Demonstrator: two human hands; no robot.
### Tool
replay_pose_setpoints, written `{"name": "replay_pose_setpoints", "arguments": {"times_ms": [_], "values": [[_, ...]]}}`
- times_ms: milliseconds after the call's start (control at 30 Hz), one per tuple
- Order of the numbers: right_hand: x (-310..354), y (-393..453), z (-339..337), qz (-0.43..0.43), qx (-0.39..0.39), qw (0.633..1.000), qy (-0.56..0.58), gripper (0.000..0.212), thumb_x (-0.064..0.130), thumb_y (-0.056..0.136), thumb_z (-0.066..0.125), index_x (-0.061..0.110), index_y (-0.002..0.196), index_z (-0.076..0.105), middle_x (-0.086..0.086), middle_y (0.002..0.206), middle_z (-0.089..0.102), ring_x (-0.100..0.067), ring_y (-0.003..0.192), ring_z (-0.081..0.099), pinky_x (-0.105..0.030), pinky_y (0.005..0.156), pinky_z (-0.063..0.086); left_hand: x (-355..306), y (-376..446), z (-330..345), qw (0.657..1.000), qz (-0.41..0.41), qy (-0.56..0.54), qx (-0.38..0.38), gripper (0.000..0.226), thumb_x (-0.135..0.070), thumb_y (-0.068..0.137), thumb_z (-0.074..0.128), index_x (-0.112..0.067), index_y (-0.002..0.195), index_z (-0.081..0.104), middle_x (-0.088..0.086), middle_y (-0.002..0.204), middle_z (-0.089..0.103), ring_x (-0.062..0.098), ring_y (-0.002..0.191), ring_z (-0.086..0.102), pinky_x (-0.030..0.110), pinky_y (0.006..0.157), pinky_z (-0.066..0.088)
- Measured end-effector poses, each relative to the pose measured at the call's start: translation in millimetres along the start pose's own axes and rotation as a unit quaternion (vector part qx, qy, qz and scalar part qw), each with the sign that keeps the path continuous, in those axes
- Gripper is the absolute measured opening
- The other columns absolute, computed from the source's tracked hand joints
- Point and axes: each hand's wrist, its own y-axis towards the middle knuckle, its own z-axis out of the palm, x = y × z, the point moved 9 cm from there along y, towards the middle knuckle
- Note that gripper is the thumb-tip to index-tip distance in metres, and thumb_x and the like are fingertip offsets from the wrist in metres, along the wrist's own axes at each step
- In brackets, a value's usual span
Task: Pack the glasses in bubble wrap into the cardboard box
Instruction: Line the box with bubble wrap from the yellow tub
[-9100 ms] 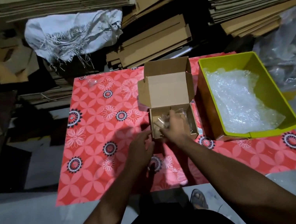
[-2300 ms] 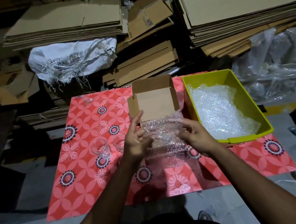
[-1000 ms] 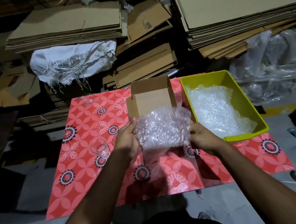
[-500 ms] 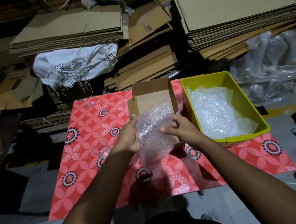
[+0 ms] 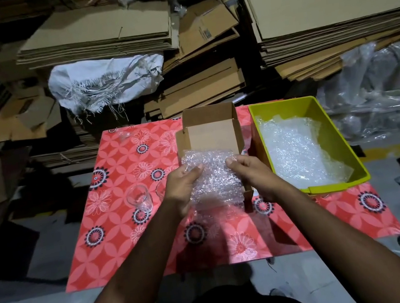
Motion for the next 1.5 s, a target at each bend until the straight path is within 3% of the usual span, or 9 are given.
{"name": "replay_pose_setpoints", "arguments": {"times_ms": [200,367,633,733,900,1067,1200,1300,1500], "values": [[-8,2,-12,-0.004,-0.036,0.998,-0.056,0.044,0.02,0.095,0.068,0.025,0.059,0.044,0.015,0.052,0.028,-0.004,0.046,0.025,-0.023,0.047,0.023,4,1,5,1.0,-0.001,0.019,0.02,0.049,-0.031,0.099,0.06,-0.003,0.138,0.053,0.001,0.136,0.057,0.018,0.136,0.045,0.043,0.119,0.028],[-16,-1,-10,0.0,-0.011,0.997,-0.078,0.045,0.033,0.101,0.06,0.022,0.063,0.037,0.012,0.054,0.03,-0.007,0.05,0.028,-0.024,0.051,0.026,15,6,-8,0.997,0.031,0.066,0.032,0.115,-0.059,0.057,0.089,-0.003,0.146,0.042,0.016,0.145,0.053,0.029,0.132,0.054,0.051,0.114,0.04],[-23,-7,-4,-0.019,0.052,0.998,-0.026,0.009,0.02,0.099,0.064,0.023,0.106,0.068,-0.006,0.069,0.048,-0.008,0.073,0.046,-0.028,0.071,0.037,18,-2,-6,0.995,0.017,0.08,0.048,0.074,-0.01,0.091,0.07,-0.006,0.153,0.031,0.011,0.148,0.049,0.022,0.124,0.06,0.025,0.096,0.052],[-30,-9,-2,0.003,0.089,0.996,0.006,0.03,0.008,0.098,0.063,0.02,0.126,0.062,-0.015,0.071,0.031,-0.014,0.063,0.036,-0.022,0.06,0.034,8,-5,-10,0.992,0.065,0.108,0.018,0.03,0.002,0.091,0.067,-0.005,0.12,0.064,0.006,0.11,0.073,0.011,0.094,0.07,0.021,0.079,0.054],[-32,-5,-10,0.015,0.036,0.998,0.04,0.026,-0.009,0.092,0.056,0.008,0.084,0.073,-0.022,0.065,0.054,-0.02,0.062,0.05,-0.029,0.062,0.042,-10,-17,-6,0.991,0.095,0.094,0.028,0.018,0.017,0.079,0.069,0.001,0.087,0.074,0.013,0.092,0.077,0.023,0.081,0.073,0.032,0.07,0.059],[-29,-6,-7,0.016,0.023,0.996,0.079,0.053,-0.019,0.09,0.047,0.017,0.07,0.079,0.0,0.082,0.076,-0.01,0.073,0.069,-0.02,0.067,0.051,-21,-24,2,0.982,0.115,0.13,0.077,0.058,0.029,0.078,0.045,-0.011,0.109,0.072,0.007,0.125,0.066,0.006,0.115,0.063,0.016,0.086,0.052],[-30,-6,-18,0.004,-0.016,0.999,0.051,0.052,-0.019,0.089,0.045,0.017,0.069,0.077,-0.001,0.085,0.073,-0.012,0.08,0.067,-0.026,0.076,0.047,-2,-25,3,0.996,0.02,0.012,0.09,0.045,-0.002,0.104,0.039,-0.022,0.142,0.052,-0.001,0.145,0.045,0.008,0.121,0.053,0.011,0.08,0.053],[-21,-9,-18,-0.007,-0.018,0.999,0.036,0.041,-0.015,0.094,0.045,0.014,0.086,0.074,0.0,0.096,0.07,-0.005,0.07,0.062,-0.014,0.066,0.045,13,-25,1,0.995,-0.007,-0.032,0.095,0.044,-0.025,0.096,0.057,-0.024,0.14,0.054,0.007,0.149,0.043,0.027,0.136,0.044,0.036,0.109,0.041],[-25,-13,-5,-0.002,0.019,0.996,0.091,0.033,0.0,0.097,0.059,0.026,0.112,0.072,-0.011,0.101,0.066,-0.03,0.087,0.054,-0.04,0.074,0.048,17,-24,0,0.995,-0.019,-0.074,0.068,0.045,0.006,0.094,0.055,-0.016,0.133,0.059,0.021,0.124,0.065,0.04,0.091,0.07,0.042,0.064,0.062]]}}
